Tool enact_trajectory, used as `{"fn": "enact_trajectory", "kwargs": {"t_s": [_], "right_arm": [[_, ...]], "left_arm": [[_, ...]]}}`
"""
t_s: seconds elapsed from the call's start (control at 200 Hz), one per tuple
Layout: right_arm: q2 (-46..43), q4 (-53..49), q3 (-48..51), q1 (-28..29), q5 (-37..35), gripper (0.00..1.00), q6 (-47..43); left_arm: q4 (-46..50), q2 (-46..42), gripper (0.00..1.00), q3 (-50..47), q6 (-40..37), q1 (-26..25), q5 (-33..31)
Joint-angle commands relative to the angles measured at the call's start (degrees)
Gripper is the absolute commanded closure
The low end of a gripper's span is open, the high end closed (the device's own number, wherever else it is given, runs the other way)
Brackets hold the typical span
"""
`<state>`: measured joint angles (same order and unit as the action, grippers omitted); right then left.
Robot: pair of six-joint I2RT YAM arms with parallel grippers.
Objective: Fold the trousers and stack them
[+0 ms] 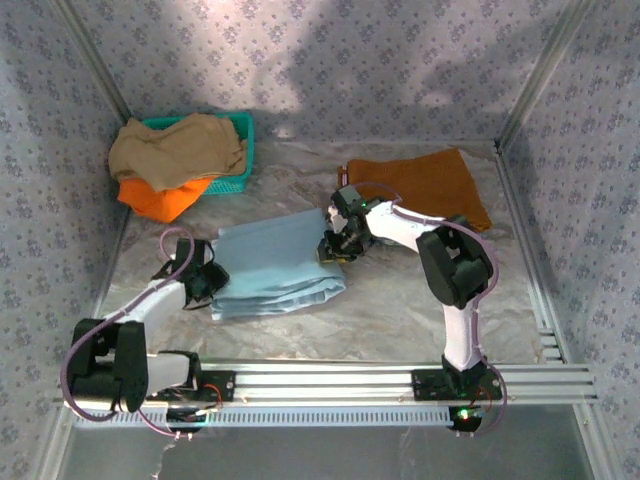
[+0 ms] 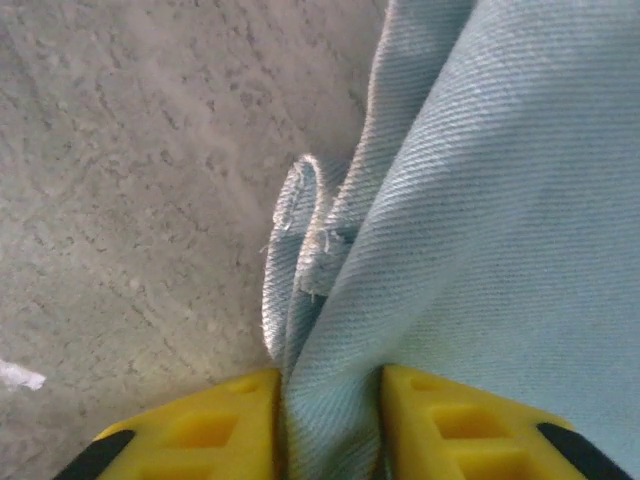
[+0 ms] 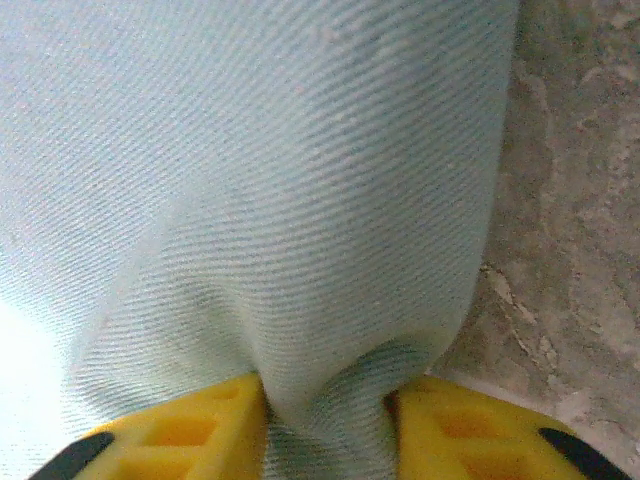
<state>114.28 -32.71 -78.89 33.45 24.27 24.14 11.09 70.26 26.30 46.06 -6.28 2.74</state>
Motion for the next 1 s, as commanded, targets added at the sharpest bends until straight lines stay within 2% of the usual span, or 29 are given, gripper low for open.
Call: {"fn": "enact_trajectory", "kwargs": {"t_s": [0.0, 0.09, 0.25, 0.415, 0.53, 0.839, 0.994], "right_arm": [[0.73, 0.14, 1.58, 0.42, 1.39, 0.74, 0.53], [0.04, 0.28, 1.55, -0.08, 1.33, 0.83, 0.63], [-1.83, -0.45, 0.57, -0.49, 1.07, 1.0, 0.74], [-5.71, -0.92, -0.13, -0.32, -0.54, 1.0, 1.62], [-8.1, -1.29, -0.56, -0.3, -1.99, 1.0, 2.19], [-12.56, -4.09, -2.39, -0.24, -5.61, 1.0, 2.17], [-15.49, -6.33, -4.67, -0.73, -8.27, 1.0, 1.55]], "left_arm": [[3.26, 2.47, 0.81, -1.89, 0.5, -0.48, 1.48], [3.15, 2.59, 1.0, -1.78, 0.23, -0.59, 1.39], [5.19, 1.15, 1.0, -0.19, -1.49, -0.59, 2.61], [10.86, -8.62, 1.0, 2.53, -2.01, -0.66, 3.68], [14.99, -12.11, 1.0, 6.64, -2.99, -0.83, 5.62], [19.05, -15.3, 1.0, 12.76, -3.57, -2.53, 5.93], [21.37, -15.21, 1.0, 18.91, -5.26, -3.28, 5.13]]}}
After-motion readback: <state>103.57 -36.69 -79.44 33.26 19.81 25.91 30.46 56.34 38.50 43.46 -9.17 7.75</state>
